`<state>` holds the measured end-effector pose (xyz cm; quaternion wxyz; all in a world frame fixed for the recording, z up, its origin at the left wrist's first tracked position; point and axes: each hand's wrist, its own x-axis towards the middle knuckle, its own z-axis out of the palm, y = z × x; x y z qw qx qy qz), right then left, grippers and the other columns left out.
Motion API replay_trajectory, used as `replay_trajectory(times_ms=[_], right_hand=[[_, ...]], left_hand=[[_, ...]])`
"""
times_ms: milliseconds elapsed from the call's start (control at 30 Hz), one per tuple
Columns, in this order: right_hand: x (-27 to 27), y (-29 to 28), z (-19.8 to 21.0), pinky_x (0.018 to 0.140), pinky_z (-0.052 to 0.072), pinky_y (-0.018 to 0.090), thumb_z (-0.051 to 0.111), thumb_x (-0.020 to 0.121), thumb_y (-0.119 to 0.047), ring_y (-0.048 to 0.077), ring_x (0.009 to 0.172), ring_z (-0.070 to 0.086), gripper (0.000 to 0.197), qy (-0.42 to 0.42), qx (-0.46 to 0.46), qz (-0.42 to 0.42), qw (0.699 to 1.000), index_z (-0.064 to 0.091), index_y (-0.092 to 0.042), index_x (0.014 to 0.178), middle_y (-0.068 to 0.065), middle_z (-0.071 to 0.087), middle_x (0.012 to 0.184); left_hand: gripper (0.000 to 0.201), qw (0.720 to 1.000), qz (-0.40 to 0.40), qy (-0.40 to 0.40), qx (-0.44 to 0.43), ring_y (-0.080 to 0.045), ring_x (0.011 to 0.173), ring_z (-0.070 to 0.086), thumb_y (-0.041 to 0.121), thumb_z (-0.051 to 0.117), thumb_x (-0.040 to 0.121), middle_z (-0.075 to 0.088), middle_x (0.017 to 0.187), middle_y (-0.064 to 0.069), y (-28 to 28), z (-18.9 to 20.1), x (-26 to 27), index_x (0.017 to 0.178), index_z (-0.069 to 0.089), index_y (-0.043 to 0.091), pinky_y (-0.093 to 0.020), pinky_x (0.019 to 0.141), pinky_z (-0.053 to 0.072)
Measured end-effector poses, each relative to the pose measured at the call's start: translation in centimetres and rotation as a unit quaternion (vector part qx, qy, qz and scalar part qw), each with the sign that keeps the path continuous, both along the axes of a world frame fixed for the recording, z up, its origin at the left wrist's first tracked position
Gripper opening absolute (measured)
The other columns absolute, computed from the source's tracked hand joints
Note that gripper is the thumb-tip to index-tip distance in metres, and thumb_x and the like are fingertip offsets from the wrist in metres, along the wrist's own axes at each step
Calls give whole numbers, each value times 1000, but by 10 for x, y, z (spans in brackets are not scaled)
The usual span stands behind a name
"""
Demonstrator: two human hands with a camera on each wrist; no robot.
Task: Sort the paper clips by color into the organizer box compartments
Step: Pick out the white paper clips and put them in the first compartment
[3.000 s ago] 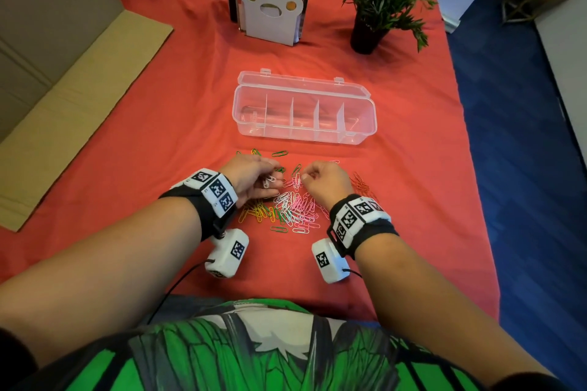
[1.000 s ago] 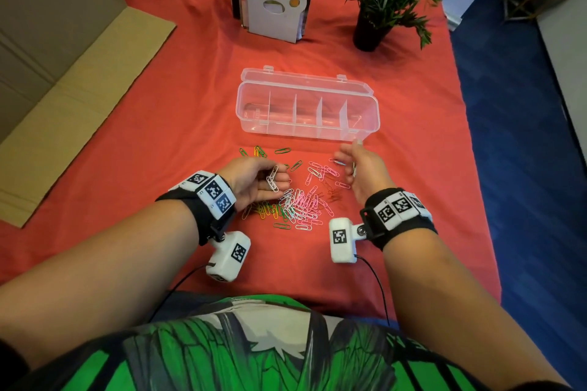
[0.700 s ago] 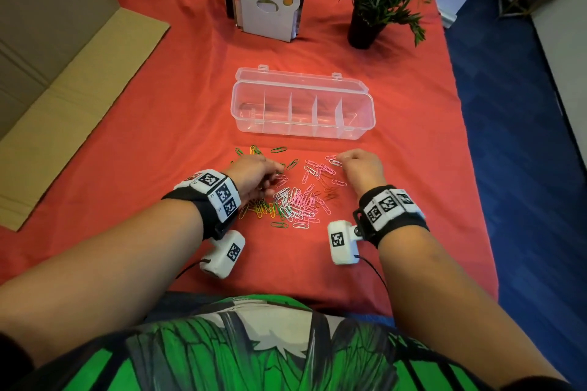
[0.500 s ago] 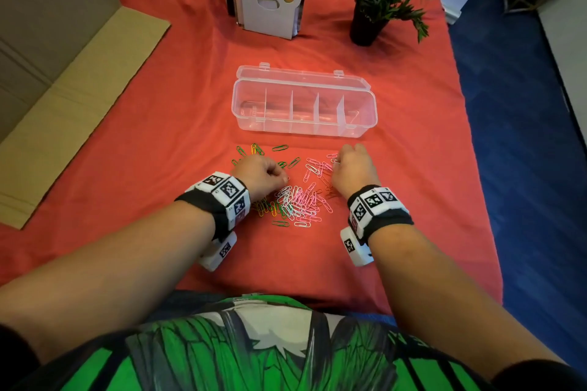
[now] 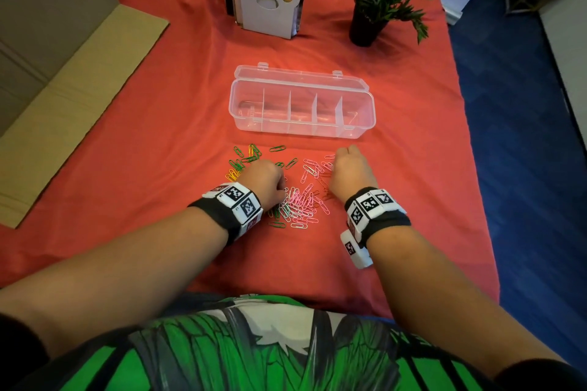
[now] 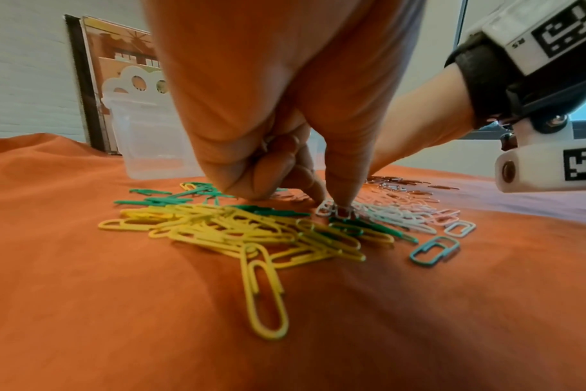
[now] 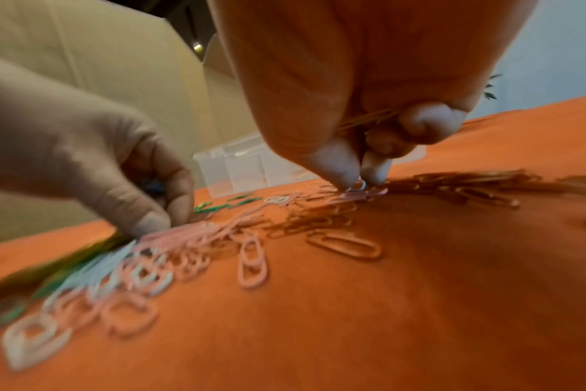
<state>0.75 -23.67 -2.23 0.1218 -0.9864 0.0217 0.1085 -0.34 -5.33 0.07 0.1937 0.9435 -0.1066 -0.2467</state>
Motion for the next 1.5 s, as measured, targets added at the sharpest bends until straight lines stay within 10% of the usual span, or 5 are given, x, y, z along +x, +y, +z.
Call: replay_trajectory(times_ms=[167,433,1167,1433,1500], right_hand=[[10,-6,9,72,41,27,47,87,-6,23,86,54,11,36,186,-146,971,54,-13,91,8,58,96],[11,8,14,41,26,17,36,90,3,7,52,34,30,130,564,-299,759,57,-16,83,-2,41,67],[6,25,13,55,33,20,53,88,-14,11,65,49,10,52,200,-80,975,62,-11,87,-6,52,71],[10,23,9,42,34,18,37,91,1,9,52,41,29,137,483,-262,824,59,-14,79,0,50,67],[12,21,12,47,37,19,40,93,-4,8,58,44,28,131,451,-250,847,61,-16,80,-4,53,69]], left_hand=[[17,1000,14,18,-10,-29,87,64,17,55,80,72,85,-12,6,-4,2,80,70,9,-31,77,47],[16,995,80,-21,-56,-27,90,63,9,57,79,70,91,-10,22,-6,8,86,71,10,-24,74,41],[10,994,89,-5,-64,-28,82,61,17,57,78,65,78,-11,18,-12,13,72,64,13,-29,71,44],[12,725,379,317,-480,-12,47,37,9,42,71,47,63,-2,37,14,21,63,48,16,-17,45,31],[9,668,368,355,-540,-16,46,41,15,41,59,51,61,-6,42,17,21,61,49,13,-18,47,37]])
